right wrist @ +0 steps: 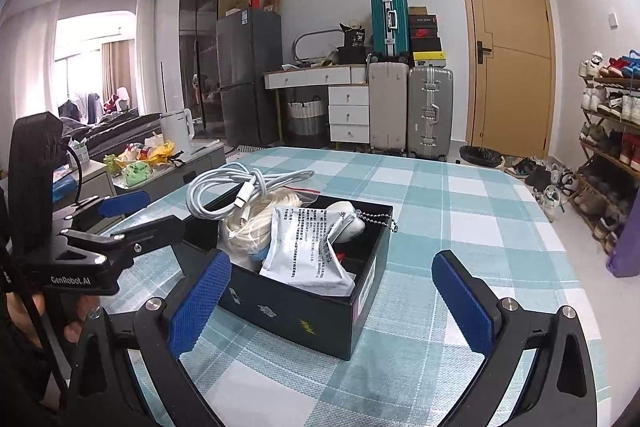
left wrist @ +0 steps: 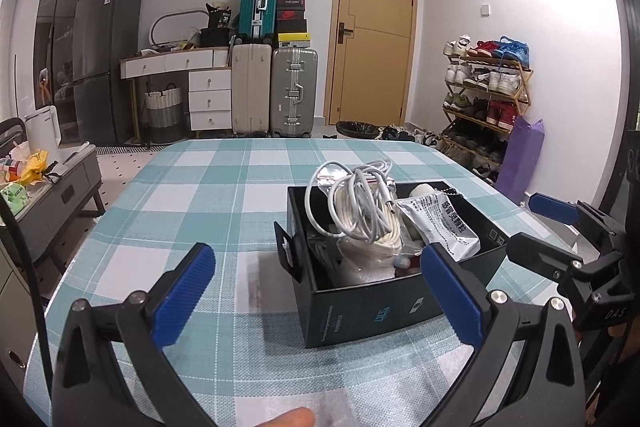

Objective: Organize soft objects

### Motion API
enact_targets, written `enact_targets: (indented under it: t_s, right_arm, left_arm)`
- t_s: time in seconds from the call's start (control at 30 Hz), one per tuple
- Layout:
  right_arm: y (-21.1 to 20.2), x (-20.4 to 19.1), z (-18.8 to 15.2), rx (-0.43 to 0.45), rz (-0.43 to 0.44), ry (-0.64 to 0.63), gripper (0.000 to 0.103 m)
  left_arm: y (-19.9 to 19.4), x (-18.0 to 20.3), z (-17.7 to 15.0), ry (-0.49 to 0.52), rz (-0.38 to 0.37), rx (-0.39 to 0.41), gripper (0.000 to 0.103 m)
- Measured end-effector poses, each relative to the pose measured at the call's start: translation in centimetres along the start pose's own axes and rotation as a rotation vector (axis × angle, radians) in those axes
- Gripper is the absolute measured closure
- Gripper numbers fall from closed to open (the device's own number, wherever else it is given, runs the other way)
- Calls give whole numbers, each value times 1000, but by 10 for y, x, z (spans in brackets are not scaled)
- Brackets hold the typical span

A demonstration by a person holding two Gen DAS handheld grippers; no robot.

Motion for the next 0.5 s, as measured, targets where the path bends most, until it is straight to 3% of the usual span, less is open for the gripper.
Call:
enact_targets:
  t_s: [0.5]
  right_arm:
    - [-6,-1,1,28,20,-4,1]
  left_arm:
    - [6,1,-2,2,-16,-24,0]
Point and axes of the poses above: each gripper's, at about its wrist camera, not at the fingertips, and y roughly the way its jaws point, x to its right, z to its top, the point moved 8 cm from there along y, roughly the way its jaws point, and after that the axes turned 10 degrees about y, right-handed, at the moved point
